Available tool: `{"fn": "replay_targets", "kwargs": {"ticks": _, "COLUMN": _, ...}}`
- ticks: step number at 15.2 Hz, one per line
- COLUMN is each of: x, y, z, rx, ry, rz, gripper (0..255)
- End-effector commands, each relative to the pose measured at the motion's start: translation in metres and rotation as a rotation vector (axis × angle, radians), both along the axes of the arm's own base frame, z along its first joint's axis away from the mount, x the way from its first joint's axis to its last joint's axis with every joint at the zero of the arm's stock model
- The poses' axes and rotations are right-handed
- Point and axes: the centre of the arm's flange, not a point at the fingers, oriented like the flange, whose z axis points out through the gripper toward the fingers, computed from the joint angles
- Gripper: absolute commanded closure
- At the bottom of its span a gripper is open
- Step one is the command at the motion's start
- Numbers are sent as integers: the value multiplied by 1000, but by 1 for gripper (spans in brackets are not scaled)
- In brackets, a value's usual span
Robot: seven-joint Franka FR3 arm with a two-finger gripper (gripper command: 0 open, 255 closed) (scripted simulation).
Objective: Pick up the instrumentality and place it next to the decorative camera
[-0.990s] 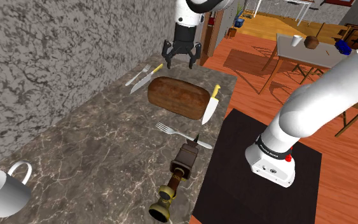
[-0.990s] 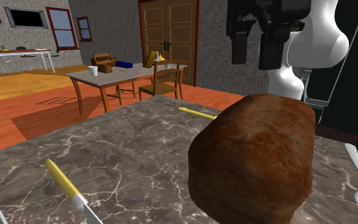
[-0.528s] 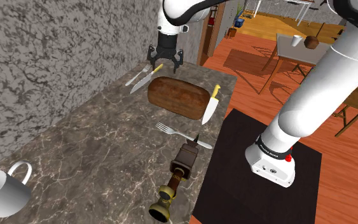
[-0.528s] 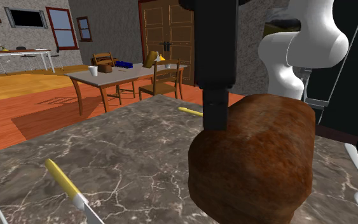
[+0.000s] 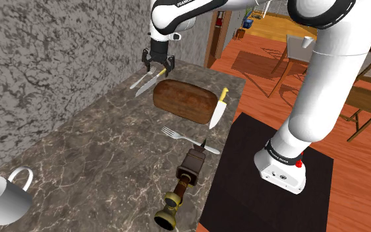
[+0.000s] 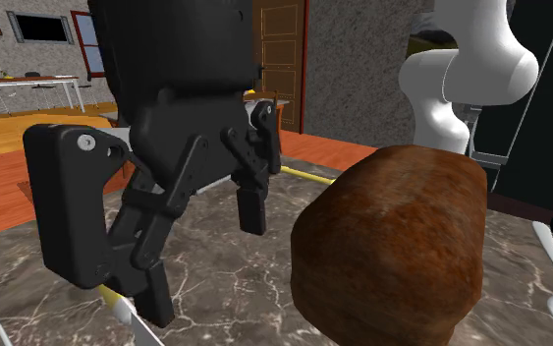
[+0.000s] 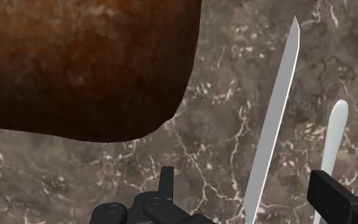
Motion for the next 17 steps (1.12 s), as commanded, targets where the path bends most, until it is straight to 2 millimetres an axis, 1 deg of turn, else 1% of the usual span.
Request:
{"fn": "replay_targets", "kwargs": {"ticks": 1, "x": 20, "y": -8, "z": -13, "rx": 1, "ry": 2, "rz": -73, "gripper": 0}}
{"fn": "replay_targets", "kwargs": {"ticks": 3, "x": 40, "y": -17, "z": -26, "rx": 3, "ry": 4, "rz": -142, "gripper": 0}}
{"fn": "replay_targets", "kwargs": {"ticks": 4, "x": 47, "y": -20, "z": -31, "rx": 3, "ry": 5, "rz": -166, "gripper": 0}}
{"fn": "replay_targets", "kwargs": {"ticks": 11, "x": 48, "y": -16, "z": -67, "rx": 3, "ry": 5, "rz": -166, "gripper": 0}}
{"fn": "replay_targets", "kwargs": {"ticks": 12, "x": 48, "y": -16, "z": -70, "rx": 3, "ry": 5, "rz": -166, "gripper": 0}}
{"fn": "replay_targets", "kwargs": {"ticks": 17, "x": 48, "y": -16, "z": -70, "rx": 3, "ry": 5, "rz": -166, "gripper": 0}}
